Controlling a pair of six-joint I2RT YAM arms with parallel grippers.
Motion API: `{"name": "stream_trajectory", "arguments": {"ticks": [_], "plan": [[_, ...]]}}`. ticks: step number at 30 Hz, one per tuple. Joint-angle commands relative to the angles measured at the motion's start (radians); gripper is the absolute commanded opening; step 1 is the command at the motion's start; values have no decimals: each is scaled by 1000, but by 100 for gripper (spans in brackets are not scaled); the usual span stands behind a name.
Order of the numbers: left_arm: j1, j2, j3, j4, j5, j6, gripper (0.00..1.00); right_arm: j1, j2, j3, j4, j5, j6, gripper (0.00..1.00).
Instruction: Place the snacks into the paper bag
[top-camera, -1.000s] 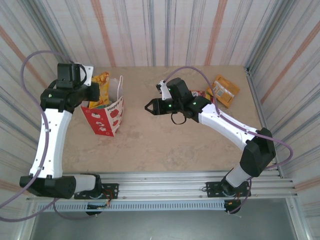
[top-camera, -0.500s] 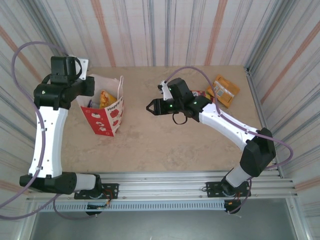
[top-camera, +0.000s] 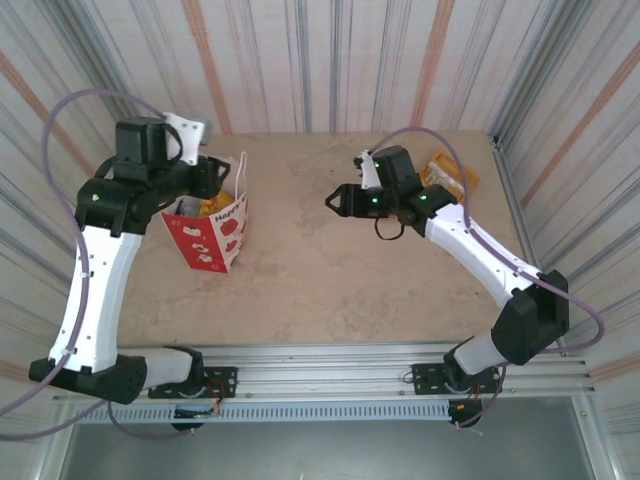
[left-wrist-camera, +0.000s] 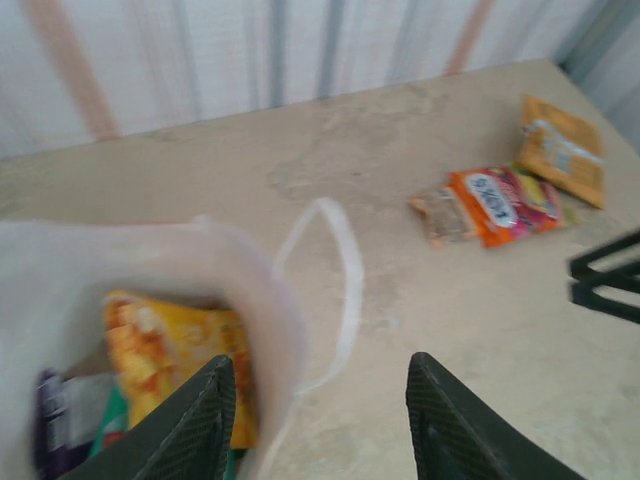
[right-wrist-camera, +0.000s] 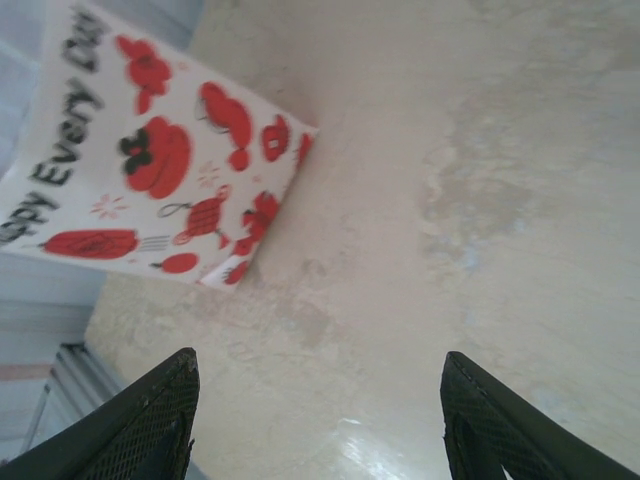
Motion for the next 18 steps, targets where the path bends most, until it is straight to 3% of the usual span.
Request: {"name": "stream_trajectory", "arguments": {"ticks": [1, 9, 18], "plan": [[-86, 49, 47, 38, 10, -34, 50, -85, -45, -30, -106, -35, -24, 65], [-308, 207, 151, 86, -36, -58, 51, -388, -31, -38, -232, -72, -94, 65], [-466, 421, 293, 115, -41, -80, 50, -719, 86, -61, -186, -119, -109, 64]]}}
